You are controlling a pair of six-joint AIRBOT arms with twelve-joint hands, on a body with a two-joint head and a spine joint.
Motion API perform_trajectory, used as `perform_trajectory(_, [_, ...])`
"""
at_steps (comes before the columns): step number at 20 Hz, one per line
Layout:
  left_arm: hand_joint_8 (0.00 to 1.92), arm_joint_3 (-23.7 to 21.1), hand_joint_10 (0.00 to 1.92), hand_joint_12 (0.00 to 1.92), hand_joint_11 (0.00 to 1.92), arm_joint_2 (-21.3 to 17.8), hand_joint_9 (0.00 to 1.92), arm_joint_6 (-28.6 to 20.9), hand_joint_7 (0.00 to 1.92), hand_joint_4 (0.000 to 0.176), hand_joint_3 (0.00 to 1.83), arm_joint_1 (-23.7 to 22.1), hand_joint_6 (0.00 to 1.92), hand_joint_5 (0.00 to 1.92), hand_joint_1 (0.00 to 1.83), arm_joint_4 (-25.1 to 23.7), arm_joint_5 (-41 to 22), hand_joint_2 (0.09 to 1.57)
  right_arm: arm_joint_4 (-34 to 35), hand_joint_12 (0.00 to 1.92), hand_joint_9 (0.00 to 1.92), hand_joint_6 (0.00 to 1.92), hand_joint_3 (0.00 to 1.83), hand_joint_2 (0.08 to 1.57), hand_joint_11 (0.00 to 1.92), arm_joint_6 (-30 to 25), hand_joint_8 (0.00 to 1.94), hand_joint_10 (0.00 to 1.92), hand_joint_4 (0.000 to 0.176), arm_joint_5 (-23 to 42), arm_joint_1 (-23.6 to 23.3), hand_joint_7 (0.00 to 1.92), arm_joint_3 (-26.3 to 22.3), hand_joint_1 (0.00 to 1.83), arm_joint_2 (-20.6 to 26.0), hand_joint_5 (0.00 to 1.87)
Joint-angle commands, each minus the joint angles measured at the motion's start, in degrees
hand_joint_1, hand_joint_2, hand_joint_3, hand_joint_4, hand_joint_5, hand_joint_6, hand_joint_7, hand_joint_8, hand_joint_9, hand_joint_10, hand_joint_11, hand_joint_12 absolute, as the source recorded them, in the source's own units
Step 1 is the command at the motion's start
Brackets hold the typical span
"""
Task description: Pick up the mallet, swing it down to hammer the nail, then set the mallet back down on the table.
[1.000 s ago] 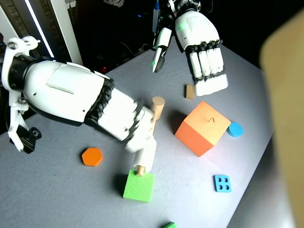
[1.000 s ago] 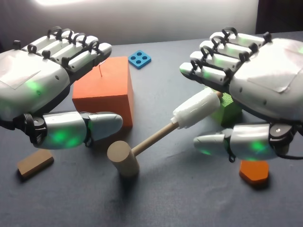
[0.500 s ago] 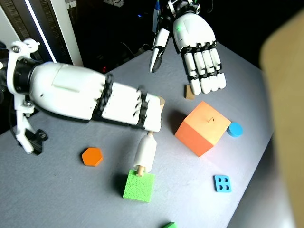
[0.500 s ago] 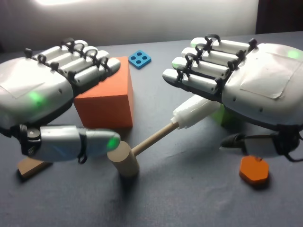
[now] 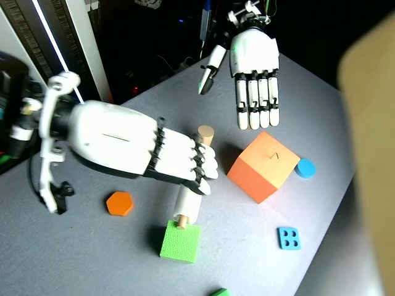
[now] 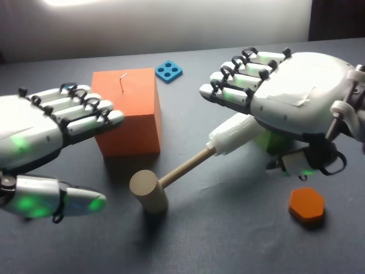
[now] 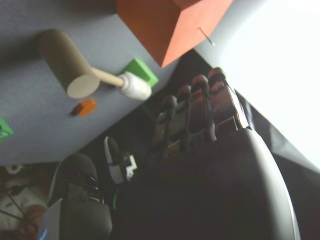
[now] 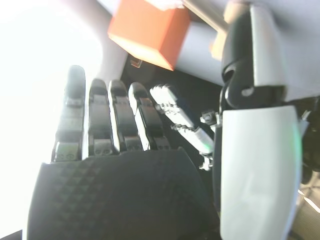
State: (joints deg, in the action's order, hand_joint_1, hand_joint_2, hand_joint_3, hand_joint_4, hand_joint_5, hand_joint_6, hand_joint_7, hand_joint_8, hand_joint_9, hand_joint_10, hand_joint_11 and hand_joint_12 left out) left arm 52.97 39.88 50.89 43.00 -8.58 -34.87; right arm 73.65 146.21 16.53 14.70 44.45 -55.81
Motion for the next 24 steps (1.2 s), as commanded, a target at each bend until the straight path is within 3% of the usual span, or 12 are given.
perform_trajectory(1, [0.00,0.69,0.00,0.00,0.00,0.36,0.00,-0.78,0.00,0.000,0.02,-0.21,0.00,0.00,0.00,0.99,-8.98,1.12,3.44,0.36,0.00,0.00,0.02,0.98,0.00,4.42,0.00,0.00,0.000,3.42,-1.09,0.00,0.68,1.08,-0.57,0.00])
perform_trajectory(2, [0.00,1.46,0.00,0.00,0.00,0.96,0.00,-1.24,0.00,0.000,0.02,0.23,0.00,0.00,0.00,0.92,-9.85,1.11,8.71,0.30,0.00,0.00,0.01,0.99,0.00,9.16,0.00,0.00,0.000,3.50,-1.44,0.00,1.69,1.06,-1.65,0.00])
perform_trajectory(5, [0.00,3.95,0.00,0.00,0.00,3.00,0.00,-2.51,0.00,0.000,0.02,1.45,0.00,0.00,0.00,0.92,-12.55,1.11,22.62,0.40,0.00,0.00,0.01,1.01,0.00,21.77,0.00,0.00,0.000,4.91,-2.01,0.00,5.74,1.02,-5.70,0.00])
perform_trajectory(8, [0.00,5.78,0.00,0.00,0.00,4.42,0.00,-3.49,0.00,0.000,0.02,1.92,0.00,0.00,0.00,0.92,-13.81,1.11,29.25,0.40,0.00,0.00,0.01,1.03,0.00,25.86,0.00,0.00,0.000,4.21,-2.11,0.00,8.44,1.01,-7.92,0.00])
perform_trajectory(12, [0.00,8.15,0.00,0.00,0.00,6.04,0.00,-4.54,0.00,0.000,0.02,2.45,0.00,0.00,0.00,0.92,-14.46,1.12,30.44,0.39,0.00,0.00,0.00,1.01,0.00,26.24,0.00,0.00,0.000,2.92,-2.20,0.00,11.75,1.06,-11.15,0.00])
perform_trajectory(17, [0.00,9.83,0.00,0.00,0.00,7.01,0.00,-4.78,0.00,0.000,0.01,3.51,0.00,0.00,0.00,1.42,-14.50,1.11,30.46,0.57,0.00,0.00,0.00,0.99,0.00,26.24,0.00,0.00,0.000,2.20,-1.13,0.00,15.27,1.04,-14.91,0.00])
perform_trajectory(20, [0.00,10.31,0.00,0.00,0.00,7.39,0.00,-4.75,0.00,0.000,0.01,3.77,0.00,0.00,0.00,1.65,-14.50,1.11,30.45,0.51,0.00,0.00,0.00,0.99,0.00,26.24,0.00,0.00,0.000,2.02,-0.33,0.00,16.17,1.07,-16.15,0.00])
perform_trajectory(24, [0.00,10.85,0.00,0.00,0.00,8.10,0.00,-4.69,0.00,0.000,0.01,3.80,0.00,0.00,0.00,1.87,-14.53,1.12,30.43,0.63,0.00,0.00,0.00,1.00,0.00,26.25,0.00,0.00,0.000,1.76,0.54,0.00,17.93,1.08,-17.78,0.00])
